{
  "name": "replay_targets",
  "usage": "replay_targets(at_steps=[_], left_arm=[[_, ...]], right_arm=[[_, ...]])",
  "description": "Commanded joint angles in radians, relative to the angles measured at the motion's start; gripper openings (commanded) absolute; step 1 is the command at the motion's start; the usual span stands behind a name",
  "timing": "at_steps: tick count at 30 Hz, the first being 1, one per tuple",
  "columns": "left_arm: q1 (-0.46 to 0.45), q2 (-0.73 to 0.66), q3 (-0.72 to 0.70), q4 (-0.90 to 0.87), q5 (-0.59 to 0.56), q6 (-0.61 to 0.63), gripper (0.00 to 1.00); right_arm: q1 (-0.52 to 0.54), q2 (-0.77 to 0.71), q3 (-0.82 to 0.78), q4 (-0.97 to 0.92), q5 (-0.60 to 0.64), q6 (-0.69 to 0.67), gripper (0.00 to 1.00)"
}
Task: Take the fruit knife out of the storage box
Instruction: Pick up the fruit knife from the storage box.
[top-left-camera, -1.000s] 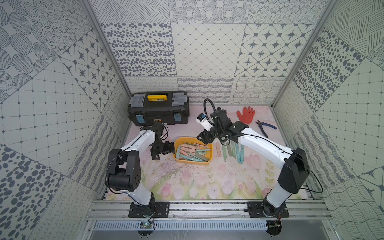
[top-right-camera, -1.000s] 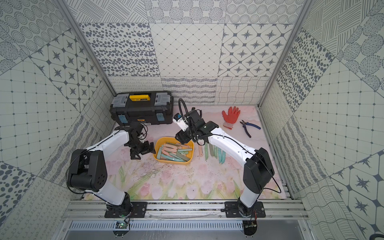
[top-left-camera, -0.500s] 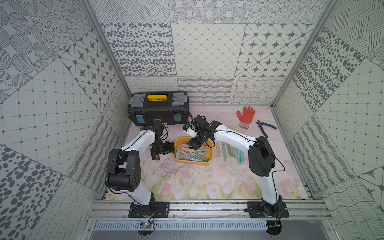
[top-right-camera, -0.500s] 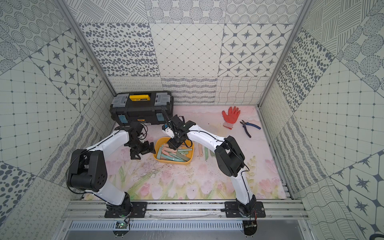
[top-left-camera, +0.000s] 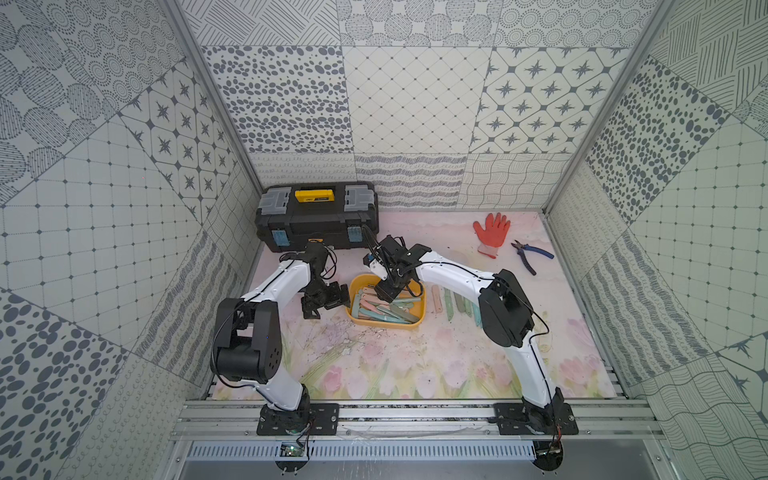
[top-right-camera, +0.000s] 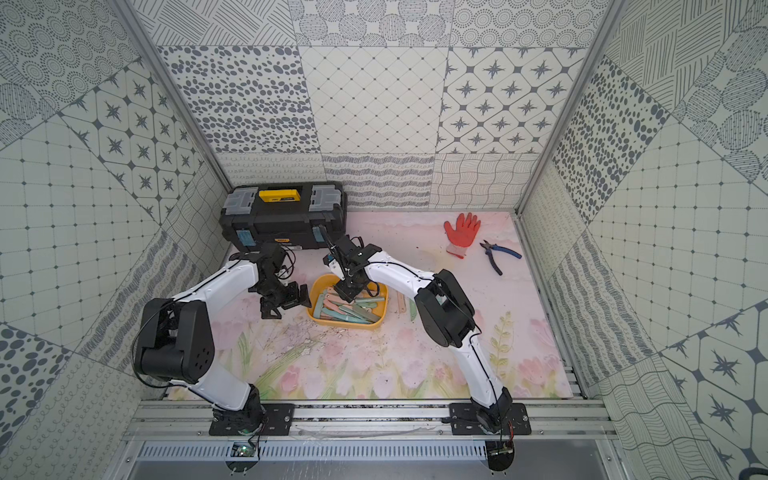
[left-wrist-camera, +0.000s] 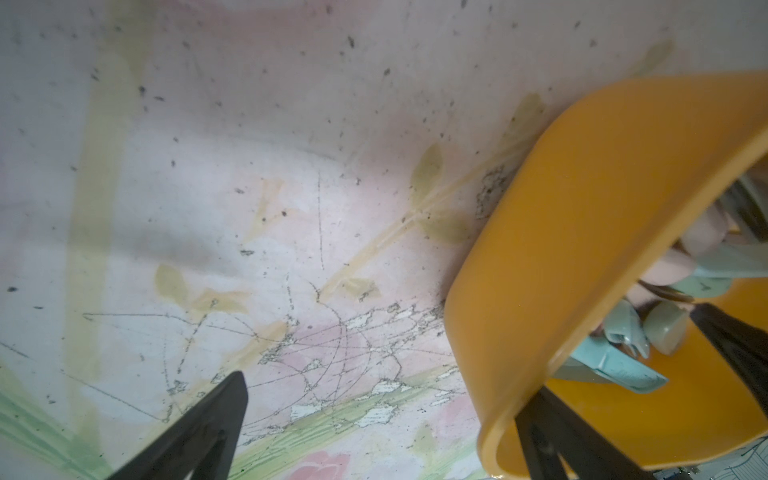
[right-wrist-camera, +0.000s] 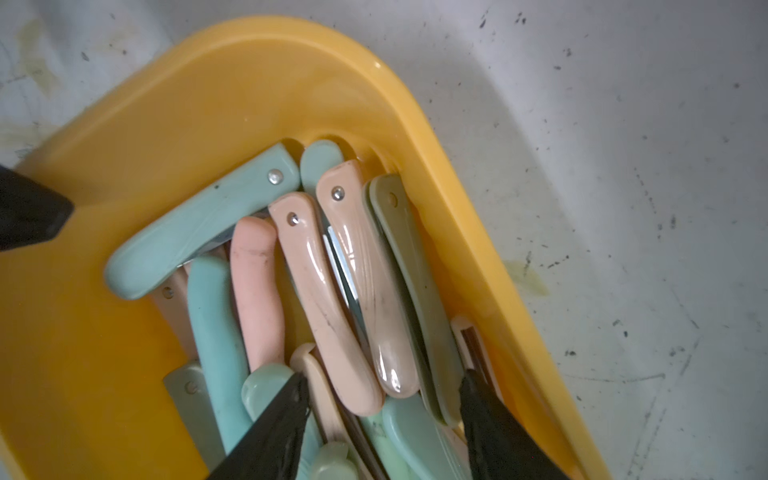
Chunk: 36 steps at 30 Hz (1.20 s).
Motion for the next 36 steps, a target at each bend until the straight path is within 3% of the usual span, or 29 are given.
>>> replay_targets(at_steps=[1, 7, 12, 27, 36], left_arm=[[0.012, -0.004, 0.01, -0.015, -0.003, -0.013, 0.98], [0.011, -0.006, 0.009, -0.016, -0.004, -0.013, 0.98], [0.011, -0.007, 0.009, -0.016, -0.004, -0.013, 0.98], [0.011, -0.006, 0.01, -0.015, -0.003, -0.013, 0.98], [0.011, -0.009, 0.009, -0.014, -0.003, -0.014, 0.98]], right_arm=[[0.007, 0.041, 0.053, -0.012, 0.025, 0.002, 0.61], [0.006, 0.069, 0.076, -0.028, 0.021, -0.003, 0.57], [0.007, 0.068, 0.081, -0.037, -0.001, -0.003, 0.34], [0.006, -0.02, 0.067, -0.025, -0.01, -0.002, 0.14], [0.007, -0.091, 0.04, -0.014, -0.022, 0.015, 0.11]])
